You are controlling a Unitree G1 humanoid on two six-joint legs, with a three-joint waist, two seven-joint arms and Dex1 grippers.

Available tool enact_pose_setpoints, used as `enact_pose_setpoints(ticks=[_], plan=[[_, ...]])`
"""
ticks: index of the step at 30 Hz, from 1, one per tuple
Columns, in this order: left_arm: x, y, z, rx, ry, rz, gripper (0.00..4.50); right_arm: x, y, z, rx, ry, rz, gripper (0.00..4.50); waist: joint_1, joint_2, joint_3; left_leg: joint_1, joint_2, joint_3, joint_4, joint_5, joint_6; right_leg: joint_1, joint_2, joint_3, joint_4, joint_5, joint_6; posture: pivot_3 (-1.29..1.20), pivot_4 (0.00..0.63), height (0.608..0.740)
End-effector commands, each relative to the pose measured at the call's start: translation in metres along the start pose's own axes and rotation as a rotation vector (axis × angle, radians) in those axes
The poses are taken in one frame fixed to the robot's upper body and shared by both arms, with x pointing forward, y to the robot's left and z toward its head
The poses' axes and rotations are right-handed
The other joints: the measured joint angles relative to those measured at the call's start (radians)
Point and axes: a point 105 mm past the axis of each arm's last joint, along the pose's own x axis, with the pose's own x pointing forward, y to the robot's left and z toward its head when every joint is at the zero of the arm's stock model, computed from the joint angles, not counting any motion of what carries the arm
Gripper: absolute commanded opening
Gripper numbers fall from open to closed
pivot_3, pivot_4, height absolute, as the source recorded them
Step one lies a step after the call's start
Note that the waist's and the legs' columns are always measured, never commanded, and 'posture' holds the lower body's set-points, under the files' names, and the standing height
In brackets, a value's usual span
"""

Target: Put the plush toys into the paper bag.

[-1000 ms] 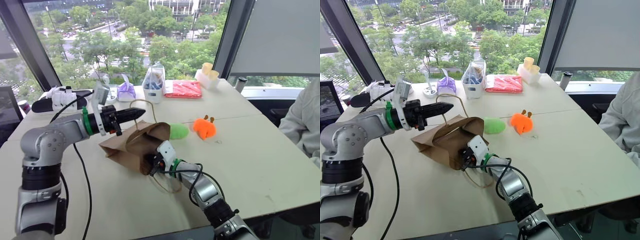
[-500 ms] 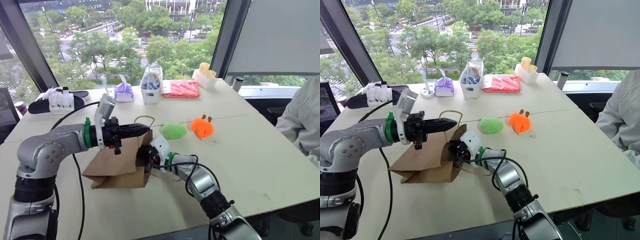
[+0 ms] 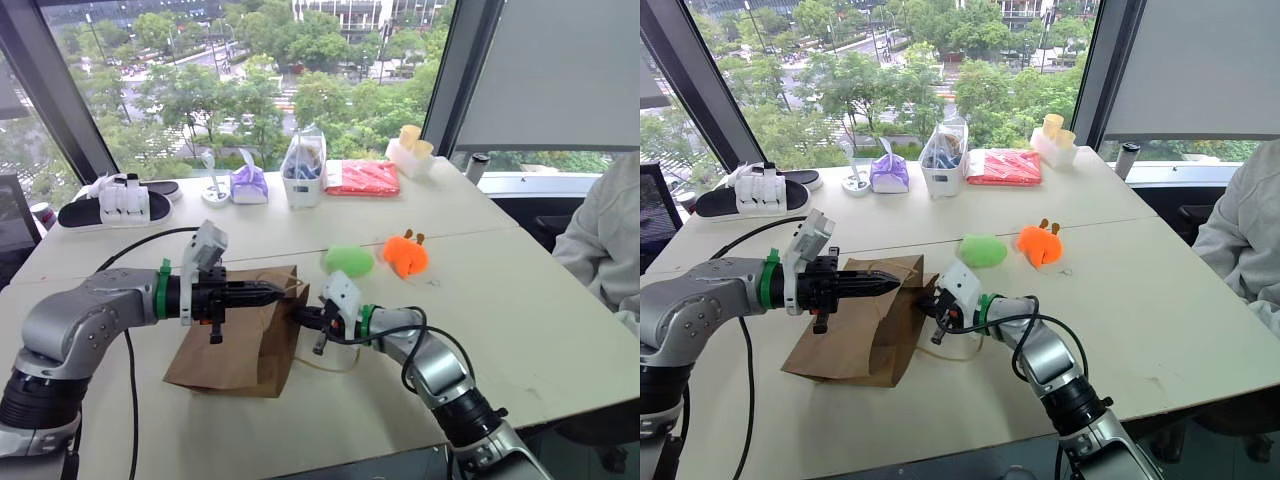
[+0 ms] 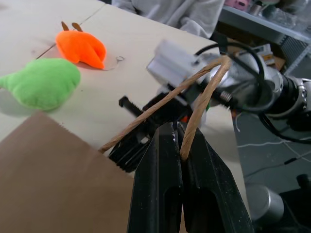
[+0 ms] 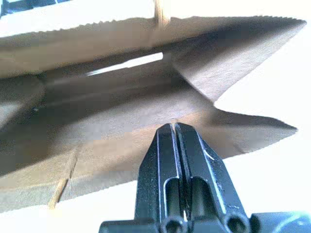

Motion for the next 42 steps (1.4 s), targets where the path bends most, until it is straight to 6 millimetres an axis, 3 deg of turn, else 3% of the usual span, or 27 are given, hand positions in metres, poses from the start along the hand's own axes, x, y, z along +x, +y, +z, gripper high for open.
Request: enact_pose_setpoints(ticks=[1, 15, 21, 26, 31, 42], plan=[[0.002, -0.004, 0.008, 0.054, -0.017, -0.008, 0.07, -0.002, 0.006, 0.021, -0.029, -0.052, 0.032, 0.00, 0.000, 0.000, 0.000, 0.000, 0.000, 0.000, 0.000, 0.000, 0.000, 0.000, 0.000, 0.000, 0.000, 0.000, 0.000, 0.00, 0.150, 0.740], [0.008, -0.010, 0.017, 0.056, -0.043, -0.027, 0.07, 0.029, 0.021, 0.024, -0.242, 0.037, 0.186, 0.00, 0.000, 0.000, 0.000, 0.000, 0.000, 0.000, 0.000, 0.000, 0.000, 0.000, 0.000, 0.000, 0.000, 0.000, 0.000, 0.00, 0.150, 0.740], [0.010, -0.011, 0.019, 0.056, -0.053, -0.032, 0.07, 0.054, 0.022, 0.015, -0.222, 0.014, 0.253, 0.00, -0.003, 0.000, 0.000, 0.000, 0.000, 0.000, 0.000, 0.000, 0.000, 0.000, 0.000, 0.000, 0.000, 0.000, 0.000, 0.00, 0.150, 0.740], [0.006, -0.007, 0.021, 0.071, -0.054, 0.002, 0.07, 0.062, 0.025, -0.002, -0.200, 0.015, 0.284, 0.00, -0.004, -0.001, 0.000, 0.000, 0.000, 0.000, 0.000, 0.000, 0.000, 0.000, 0.000, 0.000, 0.000, 0.000, 0.000, 0.00, 0.150, 0.740], [-0.011, 0.011, 0.039, 0.131, -0.089, 0.113, 0.07, 0.061, 0.027, -0.018, -0.178, 0.034, 0.267, 0.00, -0.002, -0.001, -0.001, 0.000, 0.000, 0.000, 0.000, 0.000, 0.000, 0.000, 0.000, 0.000, 0.000, 0.000, 0.000, 0.00, 0.150, 0.740], [-0.005, 0.003, 0.068, 0.219, -0.132, 0.070, 0.07, 0.067, 0.024, -0.036, -0.165, 0.142, 0.153, 0.00, -0.004, -0.001, -0.001, 0.000, 0.000, 0.000, 0.000, 0.000, 0.000, 0.000, 0.001, 0.000, 0.000, 0.000, -0.001, 0.00, 0.150, 0.740]])
